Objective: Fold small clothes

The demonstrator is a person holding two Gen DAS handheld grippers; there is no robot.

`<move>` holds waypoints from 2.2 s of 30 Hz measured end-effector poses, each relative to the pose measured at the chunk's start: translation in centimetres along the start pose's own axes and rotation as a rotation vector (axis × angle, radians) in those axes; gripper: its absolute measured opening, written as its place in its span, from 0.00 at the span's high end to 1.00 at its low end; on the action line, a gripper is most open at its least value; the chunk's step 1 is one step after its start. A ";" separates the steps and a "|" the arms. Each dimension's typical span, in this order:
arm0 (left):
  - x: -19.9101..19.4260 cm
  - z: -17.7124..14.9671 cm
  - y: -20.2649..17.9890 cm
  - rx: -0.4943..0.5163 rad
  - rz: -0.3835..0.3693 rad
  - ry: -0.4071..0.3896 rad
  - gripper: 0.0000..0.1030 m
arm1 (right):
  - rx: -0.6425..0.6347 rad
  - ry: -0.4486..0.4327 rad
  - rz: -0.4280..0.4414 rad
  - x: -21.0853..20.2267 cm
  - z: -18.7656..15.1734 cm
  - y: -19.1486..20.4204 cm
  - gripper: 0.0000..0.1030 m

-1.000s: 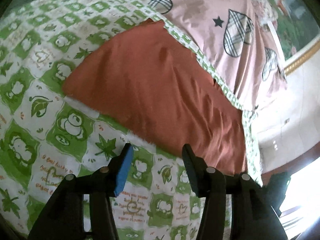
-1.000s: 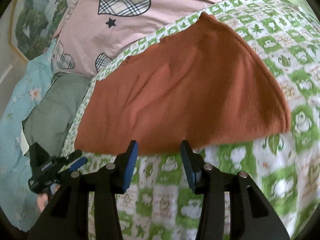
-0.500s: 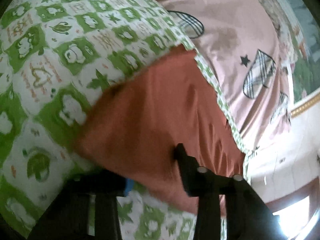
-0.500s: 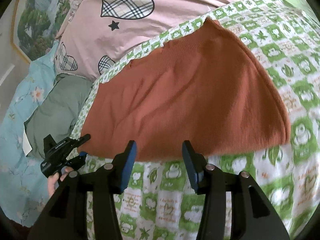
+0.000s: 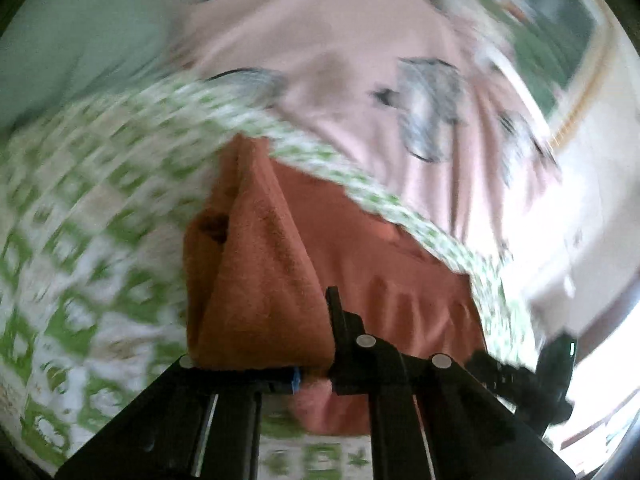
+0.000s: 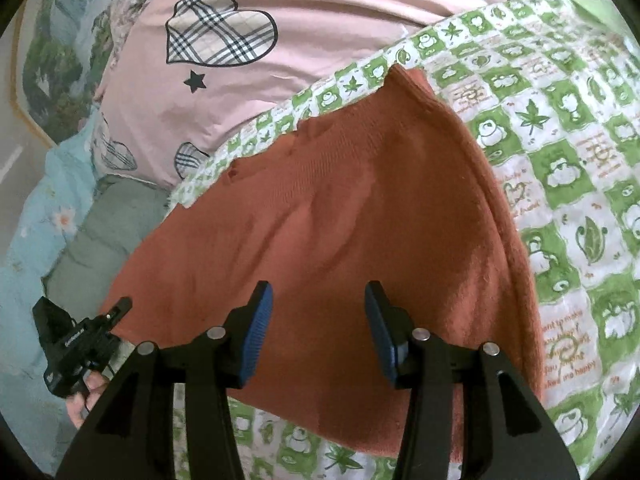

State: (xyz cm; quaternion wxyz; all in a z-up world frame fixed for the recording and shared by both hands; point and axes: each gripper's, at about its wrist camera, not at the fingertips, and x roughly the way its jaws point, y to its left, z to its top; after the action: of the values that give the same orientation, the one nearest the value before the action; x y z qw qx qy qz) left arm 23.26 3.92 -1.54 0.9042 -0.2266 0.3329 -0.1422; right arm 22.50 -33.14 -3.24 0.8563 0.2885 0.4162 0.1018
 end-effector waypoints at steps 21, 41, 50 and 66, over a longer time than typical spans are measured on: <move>6.4 -10.2 -13.6 0.685 0.076 0.110 0.94 | -0.024 0.277 0.184 12.4 6.4 4.8 0.30; 8.3 -10.9 -23.0 0.562 -0.238 0.225 0.94 | -0.138 0.065 0.038 1.4 10.8 -0.7 0.84; 10.8 -13.1 -23.7 0.556 -0.279 0.305 0.94 | -0.152 0.022 -0.051 0.4 9.5 -3.8 0.85; 7.5 -11.6 -18.7 0.467 -0.260 0.343 0.48 | -0.111 -0.035 -0.156 -2.3 7.2 -4.3 0.50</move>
State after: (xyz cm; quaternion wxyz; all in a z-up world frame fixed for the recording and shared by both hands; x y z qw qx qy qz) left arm 19.07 -18.86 -4.01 0.8366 -0.0263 0.4073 -0.3655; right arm 26.33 -40.52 -0.67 0.8835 0.2090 0.4159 0.0529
